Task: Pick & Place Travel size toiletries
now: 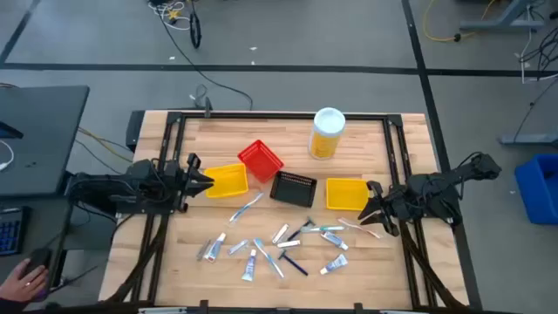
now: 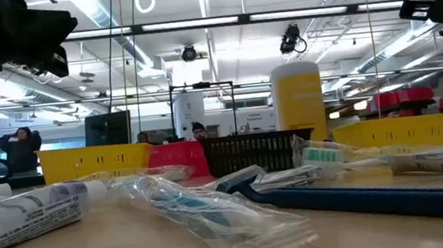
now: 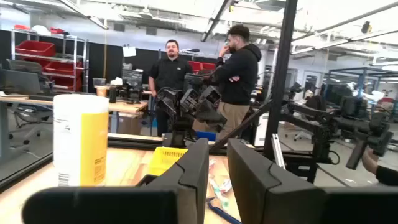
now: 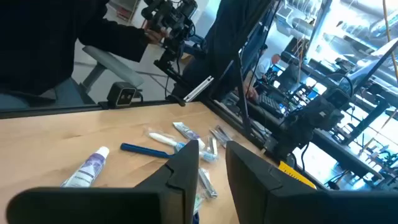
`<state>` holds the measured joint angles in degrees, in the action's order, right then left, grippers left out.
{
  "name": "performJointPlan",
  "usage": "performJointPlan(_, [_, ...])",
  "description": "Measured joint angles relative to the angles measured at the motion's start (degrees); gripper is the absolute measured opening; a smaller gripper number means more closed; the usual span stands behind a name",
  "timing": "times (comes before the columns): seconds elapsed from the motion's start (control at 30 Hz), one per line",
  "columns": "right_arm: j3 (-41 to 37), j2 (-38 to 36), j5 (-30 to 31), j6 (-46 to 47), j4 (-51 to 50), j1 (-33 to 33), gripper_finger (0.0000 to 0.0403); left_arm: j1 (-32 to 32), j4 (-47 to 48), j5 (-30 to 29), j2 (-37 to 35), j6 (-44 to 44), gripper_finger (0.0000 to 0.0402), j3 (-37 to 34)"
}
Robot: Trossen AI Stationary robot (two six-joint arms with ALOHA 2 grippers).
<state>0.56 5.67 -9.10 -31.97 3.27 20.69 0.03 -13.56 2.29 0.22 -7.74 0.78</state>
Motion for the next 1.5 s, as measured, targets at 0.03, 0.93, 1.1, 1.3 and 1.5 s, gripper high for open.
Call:
performJointPlan(0.03, [0.0,0.0,0.0,0.0,0.0,0.0,0.0091,0.0,0.0,-0.1,0.0,0.0,0.0068,0.0])
performJointPlan(0.93, [0.0,0.0,-6.5,10.6,2.1,0.0,0.009,0.0,0.0,-0.1,0.0,0.0,0.0068,0.0])
performJointPlan(1.1, [0.0,0.0,-6.5,13.1,2.1,0.0,0.0091,0.0,0.0,-0.1,0.0,0.0,0.0068,0.0])
performJointPlan(1.3, [0.0,0.0,-6.5,13.1,2.2,0.0,0.0089,0.0,0.0,-0.1,0.0,0.0,0.0068,0.0])
performJointPlan(1.5, [0.0,0.0,-4.2,11.8,12.7,0.0,0.0084,0.0,-0.5,-0.4,0.0,-2.5,0.0068,0.0])
